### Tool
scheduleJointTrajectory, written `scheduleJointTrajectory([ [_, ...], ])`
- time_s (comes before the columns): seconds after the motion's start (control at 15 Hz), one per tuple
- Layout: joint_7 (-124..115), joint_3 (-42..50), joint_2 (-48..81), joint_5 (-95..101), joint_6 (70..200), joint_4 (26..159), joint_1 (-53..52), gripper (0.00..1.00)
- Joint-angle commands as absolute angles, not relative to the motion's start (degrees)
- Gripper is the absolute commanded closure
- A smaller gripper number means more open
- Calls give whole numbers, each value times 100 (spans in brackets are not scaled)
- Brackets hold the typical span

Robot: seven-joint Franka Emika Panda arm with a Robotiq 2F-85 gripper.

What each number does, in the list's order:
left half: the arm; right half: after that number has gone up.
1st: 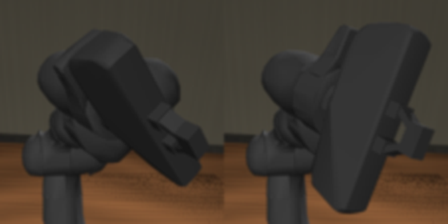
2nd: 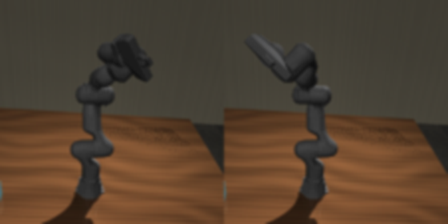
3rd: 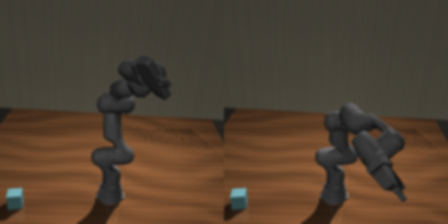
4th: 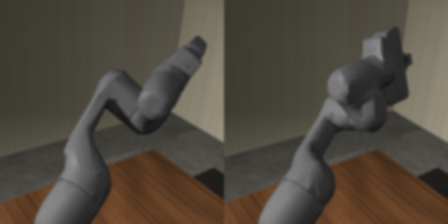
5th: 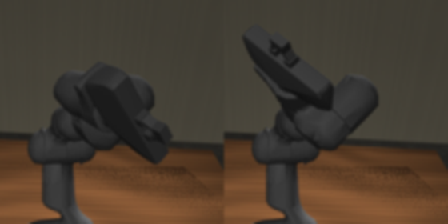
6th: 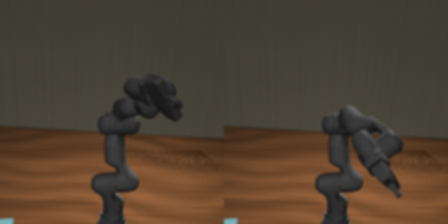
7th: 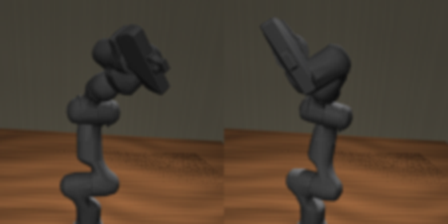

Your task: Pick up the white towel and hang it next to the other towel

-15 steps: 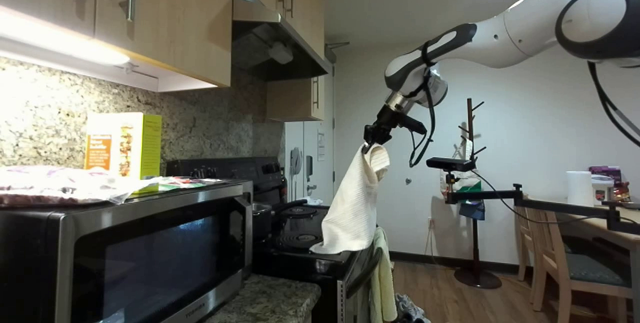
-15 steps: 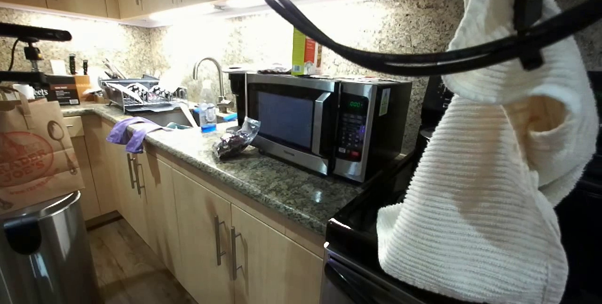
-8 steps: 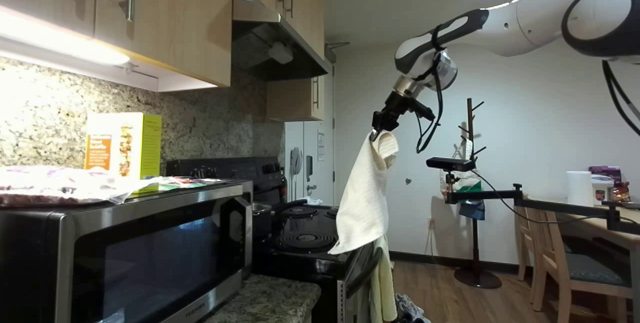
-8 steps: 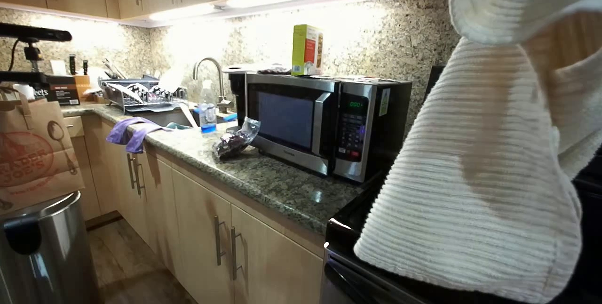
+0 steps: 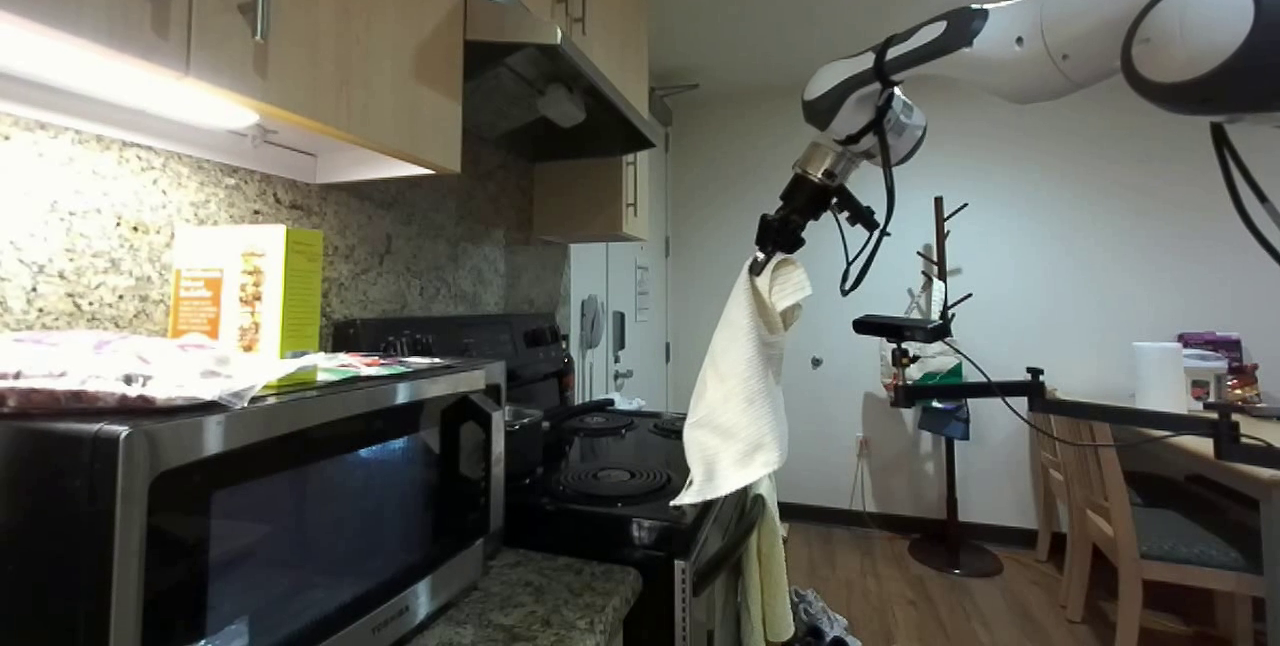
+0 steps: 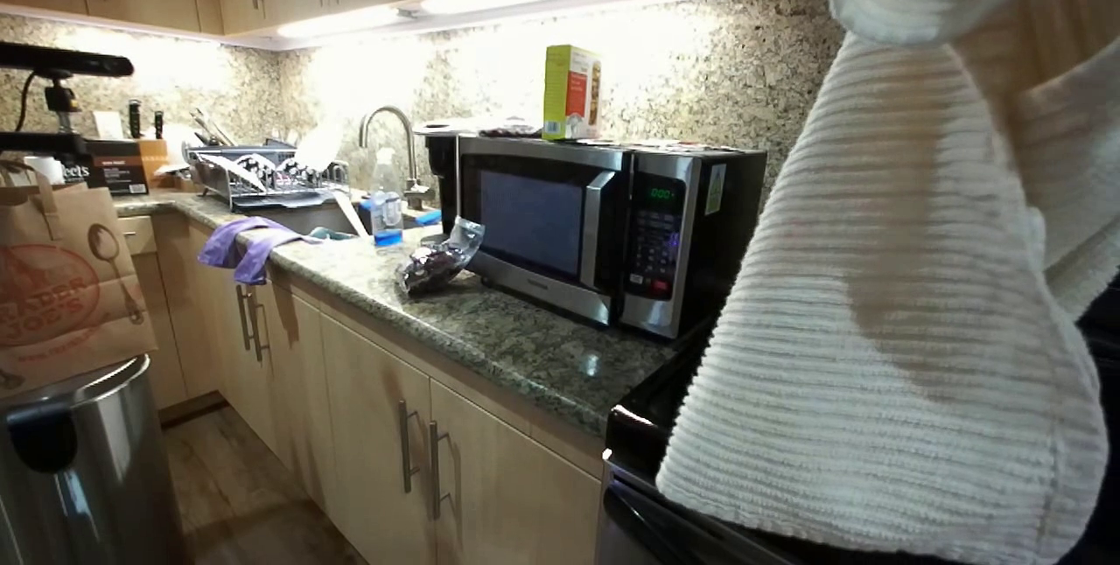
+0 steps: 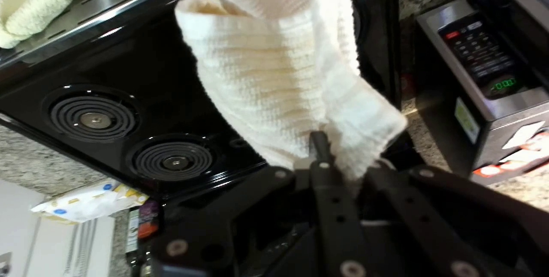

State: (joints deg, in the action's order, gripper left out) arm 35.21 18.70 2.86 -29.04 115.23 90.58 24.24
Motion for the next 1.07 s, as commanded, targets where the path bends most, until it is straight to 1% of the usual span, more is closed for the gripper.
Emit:
scheduleJointTrajectory([
  [0.0,4169,1960,471,-3268,10556,8759,2460,91],
  [0.07,3886,1965,334,-3108,10906,8936,2404,91],
  [0.47,4237,1964,493,-3114,10699,8830,2433,91],
  [0.8,5276,2050,1227,-3119,9513,8131,2743,92],
  [1.0,5779,1989,1709,-3095,9486,7640,2992,91],
])
